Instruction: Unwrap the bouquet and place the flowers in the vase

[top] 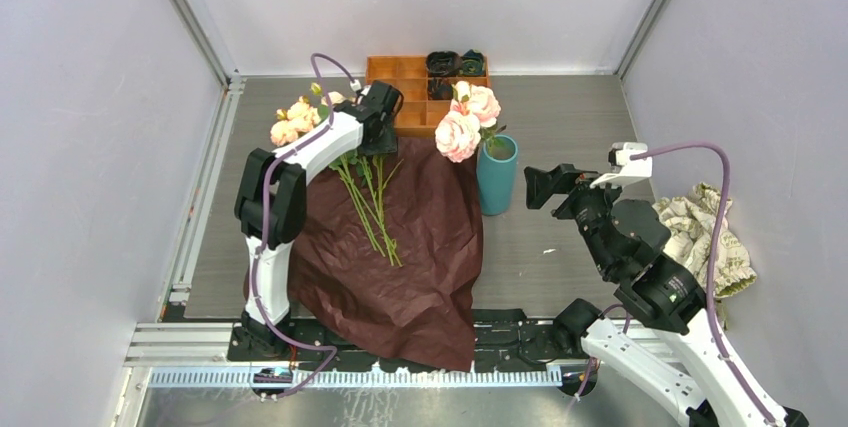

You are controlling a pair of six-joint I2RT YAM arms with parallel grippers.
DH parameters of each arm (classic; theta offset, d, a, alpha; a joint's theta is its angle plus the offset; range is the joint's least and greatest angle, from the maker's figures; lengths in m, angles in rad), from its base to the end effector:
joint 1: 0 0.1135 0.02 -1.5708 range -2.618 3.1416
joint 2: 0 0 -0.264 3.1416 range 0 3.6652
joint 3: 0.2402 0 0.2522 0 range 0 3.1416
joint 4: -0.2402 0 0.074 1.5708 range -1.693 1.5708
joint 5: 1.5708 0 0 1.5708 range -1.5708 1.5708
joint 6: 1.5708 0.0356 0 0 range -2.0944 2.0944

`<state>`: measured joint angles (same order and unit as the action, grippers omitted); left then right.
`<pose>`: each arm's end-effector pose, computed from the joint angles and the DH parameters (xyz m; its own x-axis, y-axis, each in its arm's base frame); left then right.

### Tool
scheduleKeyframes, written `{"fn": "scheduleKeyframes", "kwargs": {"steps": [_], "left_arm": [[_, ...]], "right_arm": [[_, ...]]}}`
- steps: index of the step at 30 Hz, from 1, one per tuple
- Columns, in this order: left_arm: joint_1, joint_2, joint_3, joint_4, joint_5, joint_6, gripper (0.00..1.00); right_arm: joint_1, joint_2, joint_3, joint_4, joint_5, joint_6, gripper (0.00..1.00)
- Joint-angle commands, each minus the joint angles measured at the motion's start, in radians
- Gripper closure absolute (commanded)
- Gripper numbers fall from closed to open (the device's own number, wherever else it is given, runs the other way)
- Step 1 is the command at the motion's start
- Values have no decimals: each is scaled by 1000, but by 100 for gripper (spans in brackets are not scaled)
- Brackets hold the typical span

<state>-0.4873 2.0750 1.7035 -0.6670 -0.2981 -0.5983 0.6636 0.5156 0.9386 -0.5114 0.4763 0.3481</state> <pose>0.4046 -0.2026 0.2185 -0.8070 -0.1817 -0.5619 -0.1678 0.9828 -0.0767 0.0843 0.0452 0.3896 -0.1294 0.2837 -0.9502 -0.1526 0.9411 0.3017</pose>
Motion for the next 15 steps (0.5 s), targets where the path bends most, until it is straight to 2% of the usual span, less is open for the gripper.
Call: {"fn": "scheduleKeyframes", "kwargs": {"steps": [1,3,7,15], "left_arm": [[-10,-11,20,66,63,0,49],[-9,-7,24,78,79,-1,41],[-10,30,65,52,76,-6,39],[-10,107,127,9,56,-10,54]], "right_arm": [[-4,16,17,-5,-11,18,1],[-3,11,22,-10,-19,19,1],[-4,-6,31,-15,-33,19,0],[-3,-35,34,-30,-40,20,1]]}}
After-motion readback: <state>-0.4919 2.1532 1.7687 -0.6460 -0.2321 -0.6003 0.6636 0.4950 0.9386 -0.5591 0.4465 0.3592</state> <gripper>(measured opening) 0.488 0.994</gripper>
